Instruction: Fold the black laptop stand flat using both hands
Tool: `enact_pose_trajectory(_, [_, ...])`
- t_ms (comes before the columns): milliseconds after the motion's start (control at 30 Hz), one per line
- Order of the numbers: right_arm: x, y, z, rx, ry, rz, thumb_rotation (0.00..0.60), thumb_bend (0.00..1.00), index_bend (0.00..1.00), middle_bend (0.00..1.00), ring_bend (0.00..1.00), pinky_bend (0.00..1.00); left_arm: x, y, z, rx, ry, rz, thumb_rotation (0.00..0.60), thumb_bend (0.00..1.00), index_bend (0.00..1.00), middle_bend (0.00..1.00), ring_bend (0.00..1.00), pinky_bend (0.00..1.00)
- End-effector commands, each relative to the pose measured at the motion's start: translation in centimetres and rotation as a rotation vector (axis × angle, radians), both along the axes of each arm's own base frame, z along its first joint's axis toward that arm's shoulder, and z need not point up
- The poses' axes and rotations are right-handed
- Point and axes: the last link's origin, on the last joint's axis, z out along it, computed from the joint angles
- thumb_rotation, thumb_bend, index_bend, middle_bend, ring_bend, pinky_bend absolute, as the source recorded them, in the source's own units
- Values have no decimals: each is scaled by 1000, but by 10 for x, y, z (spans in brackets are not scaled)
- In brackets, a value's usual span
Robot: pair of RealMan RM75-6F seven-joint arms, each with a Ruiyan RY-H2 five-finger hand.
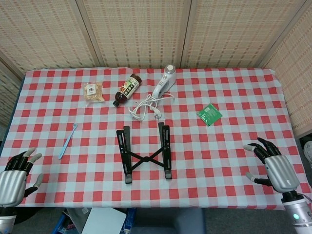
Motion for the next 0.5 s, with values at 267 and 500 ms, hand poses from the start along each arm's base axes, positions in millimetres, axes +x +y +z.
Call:
enact_pose_trajectory(267, [51, -45, -44, 323, -312, -11, 600, 85, 36, 105, 5, 85, 4, 19, 4, -35, -86, -73, 600, 358, 209, 140, 149, 174])
enact_pose_trajectory(500, [69, -70, -65, 416, -466, -34, 600, 50, 0, 68, 0, 67, 24, 56, 2, -154, -320, -157, 495, 297, 148, 140, 152, 189])
